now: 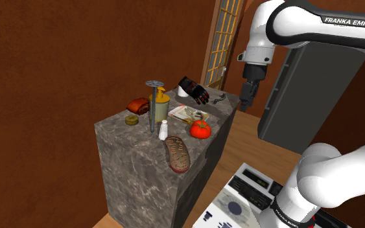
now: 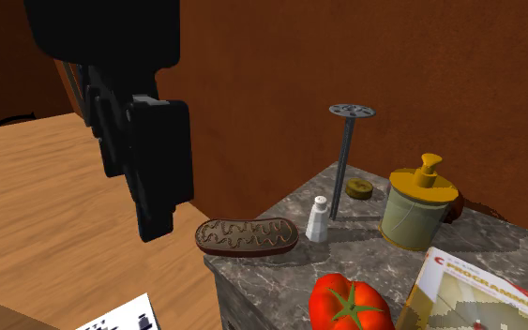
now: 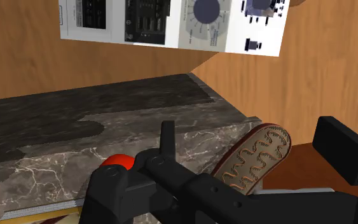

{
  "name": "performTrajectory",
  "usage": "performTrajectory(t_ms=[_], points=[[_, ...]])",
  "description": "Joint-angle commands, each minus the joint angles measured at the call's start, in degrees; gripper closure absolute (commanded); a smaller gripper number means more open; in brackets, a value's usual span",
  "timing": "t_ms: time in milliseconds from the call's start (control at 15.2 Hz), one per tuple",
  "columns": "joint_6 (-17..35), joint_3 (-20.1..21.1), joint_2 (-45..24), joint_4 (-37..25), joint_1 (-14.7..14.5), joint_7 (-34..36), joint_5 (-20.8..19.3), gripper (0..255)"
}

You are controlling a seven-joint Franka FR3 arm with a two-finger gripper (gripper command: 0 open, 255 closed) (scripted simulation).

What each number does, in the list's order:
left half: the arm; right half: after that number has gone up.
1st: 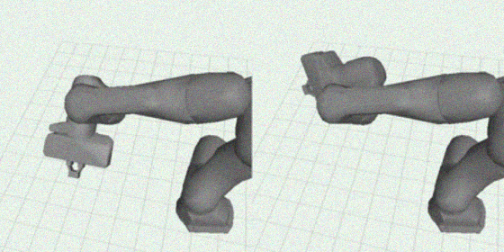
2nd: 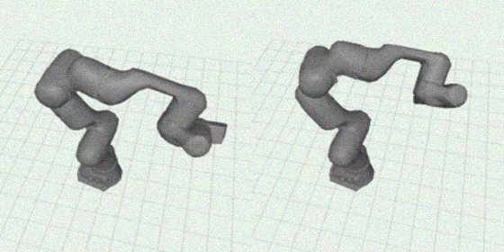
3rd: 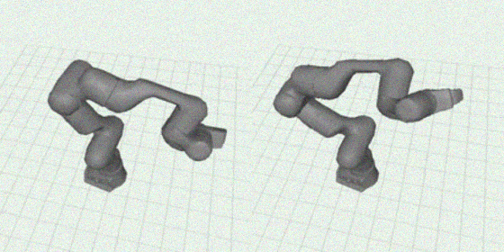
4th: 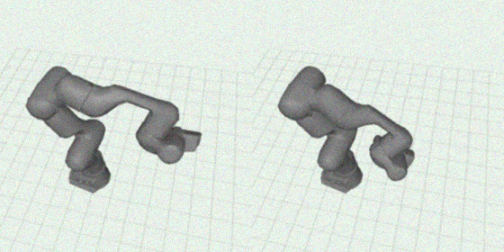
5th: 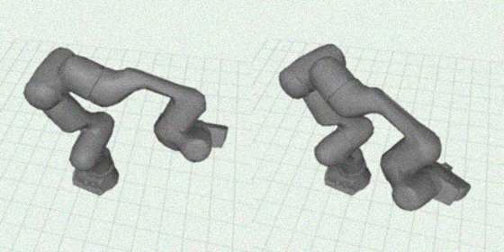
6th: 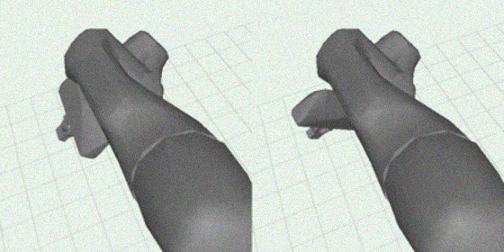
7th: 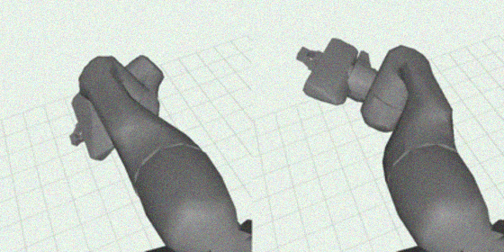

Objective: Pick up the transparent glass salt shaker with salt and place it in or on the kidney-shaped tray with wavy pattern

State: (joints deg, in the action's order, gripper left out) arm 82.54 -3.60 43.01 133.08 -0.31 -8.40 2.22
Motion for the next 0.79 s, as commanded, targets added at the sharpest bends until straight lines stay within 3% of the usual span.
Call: performTrajectory(t_ms=[0, 726], points=[[0.0, 0.0, 0.0, 0.0, 0.0, 0.0, 0.0, 0], [25.93, -0.25, -13.73, 5.06, -2.2, -3.36, 2.77, 0]])
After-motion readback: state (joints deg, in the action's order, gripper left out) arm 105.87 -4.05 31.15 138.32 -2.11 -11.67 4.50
